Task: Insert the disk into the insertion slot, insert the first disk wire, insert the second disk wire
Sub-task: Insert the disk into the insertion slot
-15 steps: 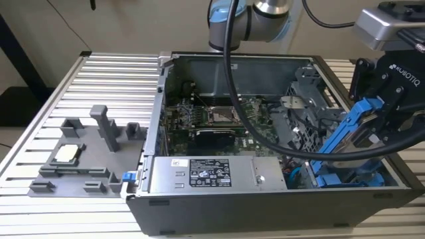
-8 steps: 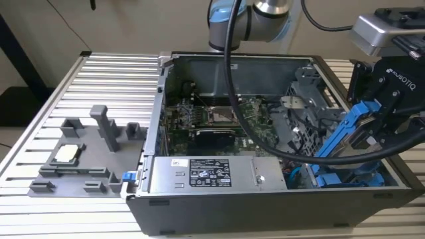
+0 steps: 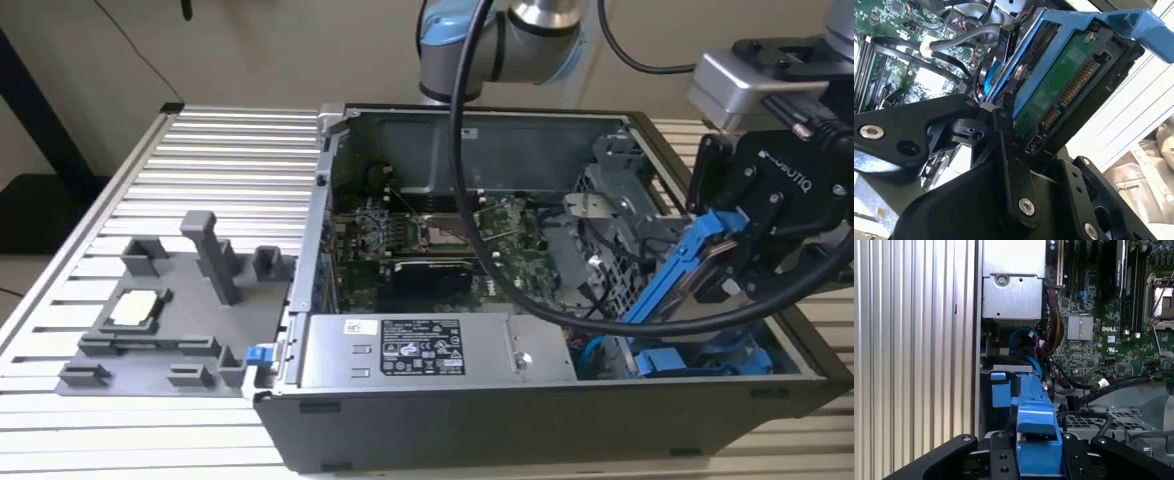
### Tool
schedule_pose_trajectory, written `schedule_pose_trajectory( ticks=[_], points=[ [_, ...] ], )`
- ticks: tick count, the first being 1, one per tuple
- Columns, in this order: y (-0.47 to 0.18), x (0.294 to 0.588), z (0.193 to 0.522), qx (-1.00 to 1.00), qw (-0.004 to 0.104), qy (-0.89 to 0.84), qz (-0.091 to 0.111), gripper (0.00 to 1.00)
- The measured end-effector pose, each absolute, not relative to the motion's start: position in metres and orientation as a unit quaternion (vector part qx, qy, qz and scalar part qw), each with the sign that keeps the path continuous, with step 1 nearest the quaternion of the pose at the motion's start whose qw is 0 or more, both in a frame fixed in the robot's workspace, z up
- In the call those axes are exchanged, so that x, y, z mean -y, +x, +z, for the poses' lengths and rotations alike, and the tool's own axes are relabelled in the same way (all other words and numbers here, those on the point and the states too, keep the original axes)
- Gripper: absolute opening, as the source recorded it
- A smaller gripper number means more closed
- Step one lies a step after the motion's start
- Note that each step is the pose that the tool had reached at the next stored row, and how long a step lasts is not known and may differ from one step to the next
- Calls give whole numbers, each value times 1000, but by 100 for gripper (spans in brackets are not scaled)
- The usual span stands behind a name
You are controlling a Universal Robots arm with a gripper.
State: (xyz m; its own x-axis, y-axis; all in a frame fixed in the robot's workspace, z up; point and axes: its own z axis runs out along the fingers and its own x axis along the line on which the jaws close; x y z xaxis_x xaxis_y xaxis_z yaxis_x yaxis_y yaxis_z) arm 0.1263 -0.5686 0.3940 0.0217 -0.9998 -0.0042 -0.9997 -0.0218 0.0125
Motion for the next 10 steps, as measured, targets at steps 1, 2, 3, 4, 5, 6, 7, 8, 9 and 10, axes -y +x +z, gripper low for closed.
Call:
schedule_pose_trajectory(
  ticks=[1, 2, 3, 4, 5, 6, 7, 8, 9, 10],
  points=[
    [126, 568, 392, 699, 3, 715, -6, 33],
    [127, 568, 390, 699, 3, 715, -6, 33],
    [127, 568, 389, 699, 3, 715, -6, 33],
    [127, 568, 389, 699, 3, 715, -6, 33],
    [127, 568, 389, 699, 3, 715, -6, 33],
    [127, 568, 389, 699, 3, 715, -6, 33],
    [127, 568, 389, 699, 3, 715, -6, 33],
    [127, 568, 389, 699, 2, 715, -6, 33],
    [127, 568, 389, 699, 2, 715, -7, 33],
    [127, 568, 389, 699, 2, 715, -7, 33]
  ],
)
